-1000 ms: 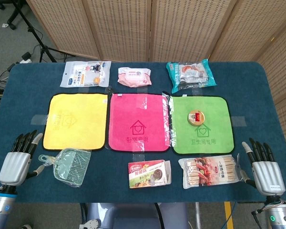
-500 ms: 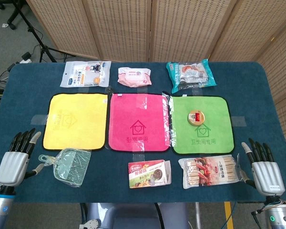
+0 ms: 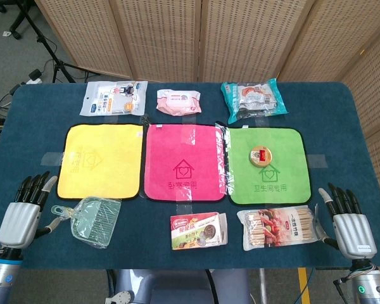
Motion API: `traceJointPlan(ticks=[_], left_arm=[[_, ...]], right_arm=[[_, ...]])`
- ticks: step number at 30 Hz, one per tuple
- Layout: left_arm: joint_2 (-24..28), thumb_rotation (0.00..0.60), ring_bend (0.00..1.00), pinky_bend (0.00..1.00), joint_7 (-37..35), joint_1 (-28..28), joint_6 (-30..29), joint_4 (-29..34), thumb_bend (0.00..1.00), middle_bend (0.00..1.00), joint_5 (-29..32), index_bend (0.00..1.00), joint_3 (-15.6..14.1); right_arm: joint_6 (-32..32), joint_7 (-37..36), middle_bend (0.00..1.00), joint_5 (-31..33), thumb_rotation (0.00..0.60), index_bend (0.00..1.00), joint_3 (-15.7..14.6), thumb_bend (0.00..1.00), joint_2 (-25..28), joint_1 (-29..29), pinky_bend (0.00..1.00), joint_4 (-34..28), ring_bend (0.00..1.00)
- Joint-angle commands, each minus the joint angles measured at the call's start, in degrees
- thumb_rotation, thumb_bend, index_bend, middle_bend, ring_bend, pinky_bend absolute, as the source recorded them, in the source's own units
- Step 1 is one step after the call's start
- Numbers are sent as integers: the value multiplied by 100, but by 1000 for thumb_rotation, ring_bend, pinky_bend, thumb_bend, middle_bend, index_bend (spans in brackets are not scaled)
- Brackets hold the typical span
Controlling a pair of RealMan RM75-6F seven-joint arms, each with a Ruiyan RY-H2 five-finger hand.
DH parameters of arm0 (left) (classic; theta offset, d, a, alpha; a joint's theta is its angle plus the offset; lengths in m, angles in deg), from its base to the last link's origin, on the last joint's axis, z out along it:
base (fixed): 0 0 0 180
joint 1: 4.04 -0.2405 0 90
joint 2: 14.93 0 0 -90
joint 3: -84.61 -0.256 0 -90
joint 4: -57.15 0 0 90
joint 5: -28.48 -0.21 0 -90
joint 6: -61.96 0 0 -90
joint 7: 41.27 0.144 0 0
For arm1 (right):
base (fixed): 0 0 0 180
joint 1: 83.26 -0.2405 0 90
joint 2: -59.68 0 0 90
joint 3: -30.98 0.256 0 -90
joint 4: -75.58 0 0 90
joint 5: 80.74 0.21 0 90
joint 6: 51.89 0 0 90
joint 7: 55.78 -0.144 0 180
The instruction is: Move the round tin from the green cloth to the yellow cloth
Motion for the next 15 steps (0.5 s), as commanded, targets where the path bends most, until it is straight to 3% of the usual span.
traceJointPlan(ticks=[1,10,15], left_arm=[[-18,600,0,0,-5,1,-11,-18,173,0,-4,0,9],[-62,600,0,0,-41,24,30,-82,174,0,43,0,37],[-86,600,0,0,-101,38,64,-110,174,0,109,0,69]], right_arm=[[41,-404,0,5,600,11,77,337,-66,-79,23,-29,0],[823,-1240,0,576,600,11,469,337,73,-558,23,-410,0],[1543,-1681,0,1206,600,11,841,337,122,-987,23,-599,0]])
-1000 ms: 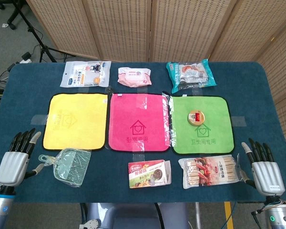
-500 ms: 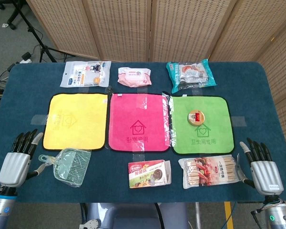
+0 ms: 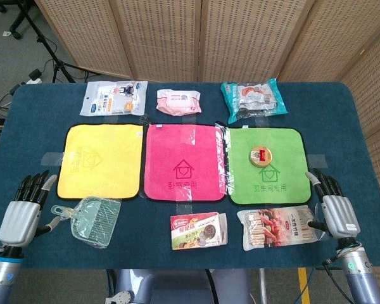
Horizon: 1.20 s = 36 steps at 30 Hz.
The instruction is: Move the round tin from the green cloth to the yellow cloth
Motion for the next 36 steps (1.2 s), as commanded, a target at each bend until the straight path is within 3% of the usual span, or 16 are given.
traceJointPlan(ticks=[1,11,16,28,36], left_arm=[[-14,600,0,0,-38,11,27,-17,174,0,27,0,11],[-60,600,0,0,-81,34,27,-88,175,0,-13,0,9],[-106,600,0,0,-92,65,102,-161,175,0,23,0,10],[-211,600,0,0,-30,123,206,-282,175,0,47,0,-7],[-230,600,0,0,-34,136,223,-310,175,0,69,0,-3]], right_arm=[[588,-420,0,551,600,12,351,337,21,-389,23,-147,0],[2270,-1377,0,2198,600,12,1123,337,-144,-1326,23,141,0],[3253,-1641,0,3146,600,12,1377,337,-317,-1888,23,673,0],[4314,-1464,0,4321,600,11,1358,337,-1107,-2921,23,2354,0],[4526,-1460,0,4448,600,11,1291,337,-1312,-3080,23,2774,0]])
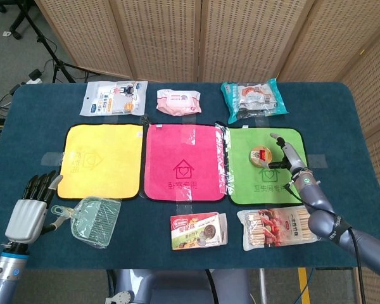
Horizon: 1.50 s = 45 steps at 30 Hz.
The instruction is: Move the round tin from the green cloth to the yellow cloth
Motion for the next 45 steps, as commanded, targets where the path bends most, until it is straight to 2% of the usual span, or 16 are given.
traceJointPlan(ticks=[1,24,45], left_arm=[[-4,600,0,0,-7,3,2,-5,175,0,-7,0,-6],[24,600,0,0,-147,1,-64,10,175,0,-78,0,-38],[42,600,0,0,-250,14,-59,-1,176,0,-72,0,-38]], right_arm=[[52,-11,0,42,600,11,-39,337,-51,-14,23,71,0],[-60,47,0,34,600,11,-124,337,-42,-53,23,-531,0],[-488,372,0,411,600,11,-280,337,-102,-268,23,-1088,0]])
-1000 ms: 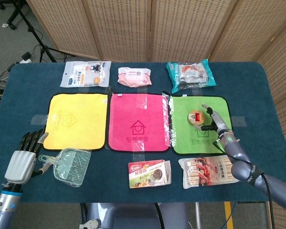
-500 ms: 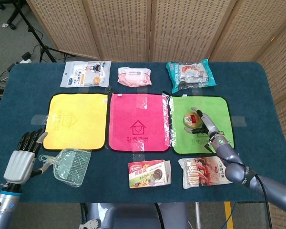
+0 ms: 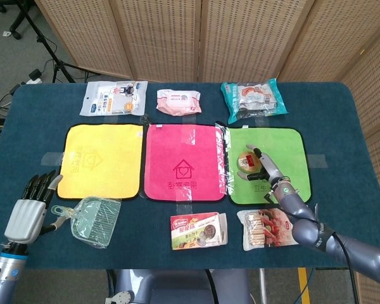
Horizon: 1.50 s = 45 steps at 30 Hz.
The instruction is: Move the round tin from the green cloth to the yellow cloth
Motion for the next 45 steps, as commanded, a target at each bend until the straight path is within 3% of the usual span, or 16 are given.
traceJointPlan(ticks=[1,45], left_arm=[[1,600,0,0,-7,-1,-5,1,176,0,-1,0,1],[26,600,0,0,-126,27,-16,20,177,0,-98,0,-41]], right_arm=[[-54,44,0,32,600,11,-14,337,1,-22,23,-80,0],[-1046,753,0,444,600,11,-203,337,-132,-129,23,-1513,0]])
